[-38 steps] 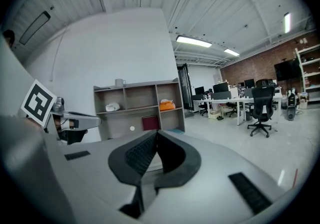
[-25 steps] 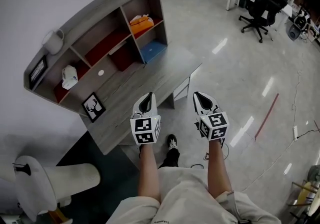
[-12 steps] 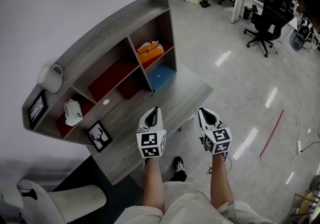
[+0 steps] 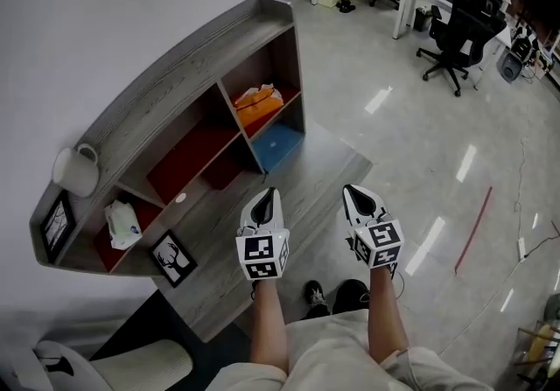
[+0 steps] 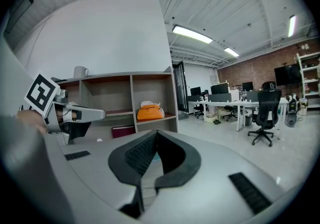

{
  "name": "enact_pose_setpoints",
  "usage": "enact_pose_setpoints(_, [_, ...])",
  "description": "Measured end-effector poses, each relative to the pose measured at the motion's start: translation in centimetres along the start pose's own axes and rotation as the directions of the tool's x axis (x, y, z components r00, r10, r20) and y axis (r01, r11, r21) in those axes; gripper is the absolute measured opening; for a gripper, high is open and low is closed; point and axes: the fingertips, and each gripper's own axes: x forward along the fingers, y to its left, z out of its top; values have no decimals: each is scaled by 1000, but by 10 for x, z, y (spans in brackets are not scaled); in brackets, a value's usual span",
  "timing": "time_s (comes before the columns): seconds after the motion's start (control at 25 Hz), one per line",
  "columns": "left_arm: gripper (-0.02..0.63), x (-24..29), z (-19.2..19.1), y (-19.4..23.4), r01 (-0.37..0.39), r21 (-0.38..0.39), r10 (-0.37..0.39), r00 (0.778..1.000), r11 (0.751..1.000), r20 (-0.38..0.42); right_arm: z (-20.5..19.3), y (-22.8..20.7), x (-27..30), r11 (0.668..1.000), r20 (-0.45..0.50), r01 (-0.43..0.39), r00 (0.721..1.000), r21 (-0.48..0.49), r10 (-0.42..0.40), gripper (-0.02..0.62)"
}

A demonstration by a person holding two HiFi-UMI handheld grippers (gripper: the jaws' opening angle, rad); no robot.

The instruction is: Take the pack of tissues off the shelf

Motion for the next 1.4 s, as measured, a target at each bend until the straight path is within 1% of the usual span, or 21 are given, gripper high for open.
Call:
enact_pose_setpoints(0.12, [8, 8, 0, 2, 4, -13, -4, 1000, 1000, 5, -1, -4, 9, 1000, -8, 5, 1000, -2, -5, 15])
enact_pose_setpoints(0.24, [8, 17, -2, 8, 0, -21, 0, 1000, 1000, 1, 1, -4, 25, 1000, -10, -9, 1000, -7, 9, 15])
enact_pose_setpoints(0.52, [8, 42, 8, 34, -61, -32, 61, 998, 998, 17, 17, 1, 76, 996, -3, -90, 996, -27, 90, 15])
enact_pose_setpoints(0.76, [8, 75, 19, 50, -111, -51, 112, 993, 993, 26, 35, -5, 126, 984, 4, -171, 985, -53, 171, 15])
enact_pose_setpoints(0.96, [8, 109, 28, 61, -154, -49, 155, 988, 987, 19, 49, -11, 171, 969, -2, -239, 971, -69, 239, 15])
enact_pose_setpoints(1.2, [8, 150, 37, 70, -217, -85, 219, 976, 972, 12, 65, -24, 215, 947, -7, -312, 950, -69, 313, 15])
enact_pose_setpoints(1.28, [8, 161, 38, 70, -234, -78, 234, 972, 969, 0, 66, -29, 230, 940, -19, -333, 943, -70, 333, 15])
enact_pose_setpoints(1.4, [8, 179, 37, 67, -236, -51, 234, 971, 970, -37, 68, -35, 251, 925, -42, -374, 928, -74, 371, 15])
